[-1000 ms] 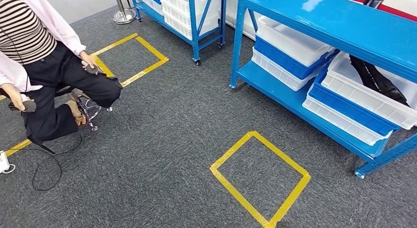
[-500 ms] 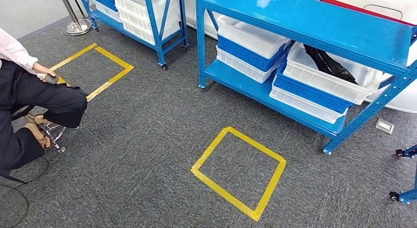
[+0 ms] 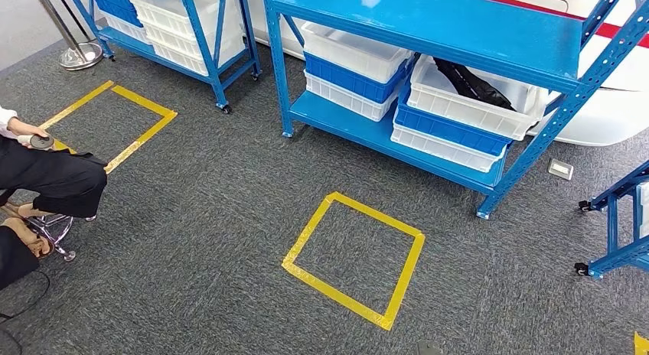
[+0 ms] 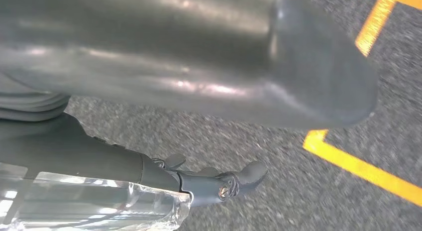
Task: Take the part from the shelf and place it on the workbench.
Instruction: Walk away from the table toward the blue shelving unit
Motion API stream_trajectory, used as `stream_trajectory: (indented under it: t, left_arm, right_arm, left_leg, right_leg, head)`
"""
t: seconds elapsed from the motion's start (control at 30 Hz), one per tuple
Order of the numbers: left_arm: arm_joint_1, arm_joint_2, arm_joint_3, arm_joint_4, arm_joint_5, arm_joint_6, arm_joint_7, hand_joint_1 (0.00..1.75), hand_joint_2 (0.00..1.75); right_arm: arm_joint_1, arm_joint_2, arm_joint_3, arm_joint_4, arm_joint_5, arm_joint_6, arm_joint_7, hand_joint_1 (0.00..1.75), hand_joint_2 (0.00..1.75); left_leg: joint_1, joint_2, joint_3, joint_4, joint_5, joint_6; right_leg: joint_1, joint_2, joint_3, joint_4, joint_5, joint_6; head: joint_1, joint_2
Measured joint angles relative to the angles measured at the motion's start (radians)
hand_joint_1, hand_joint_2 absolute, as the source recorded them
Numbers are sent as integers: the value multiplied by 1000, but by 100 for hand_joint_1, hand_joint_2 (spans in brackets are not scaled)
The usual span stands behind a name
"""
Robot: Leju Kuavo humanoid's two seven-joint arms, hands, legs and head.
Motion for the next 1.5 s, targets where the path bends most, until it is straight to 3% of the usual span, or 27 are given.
stream_trajectory:
  t: [0.27,0.5,1.27,1.4,1.5]
  left_arm:
    - [-11,1,7,-1,0,-2,0,0,0]
    - [-12,2,9,-1,0,-2,0,0,0]
    - [-29,8,4,-4,-6,-14,-37,0,0]
    - [-29,12,4,-4,-6,-17,-43,0,0]
    - [-30,12,4,-4,-2,-20,-50,0,0]
  right_arm:
    - [-11,-9,-11,0,-3,-2,-11,0,0]
    - [-12,-12,-12,0,-3,-2,-11,0,0]
    - [10,-54,-80,0,-52,-17,-51,0,0]
    - [10,-54,-83,0,-52,-17,-52,0,0]
    - [10,-54,-86,0,-54,-17,-54,0,0]
  left_leg:
    - [7,-2,0,-7,8,-16]
    - [6,-2,0,-7,9,-23]
    - [-3,-3,-1,-6,9,-23]
    - [-4,-4,-7,3,5,-13]
    - [-1,-4,0,-17,15,-3]
  right_leg:
    - [11,0,-3,1,2,-12]
    - [14,-1,-5,1,2,-12]
    - [7,-1,-7,1,4,-14]
    - [-4,-2,-4,0,7,-9]
    - [2,-2,-8,0,7,-3]
  head:
    - [0,0]
    - [0,0]
    - [0,0]
    - [0,0]
    - [0,0]
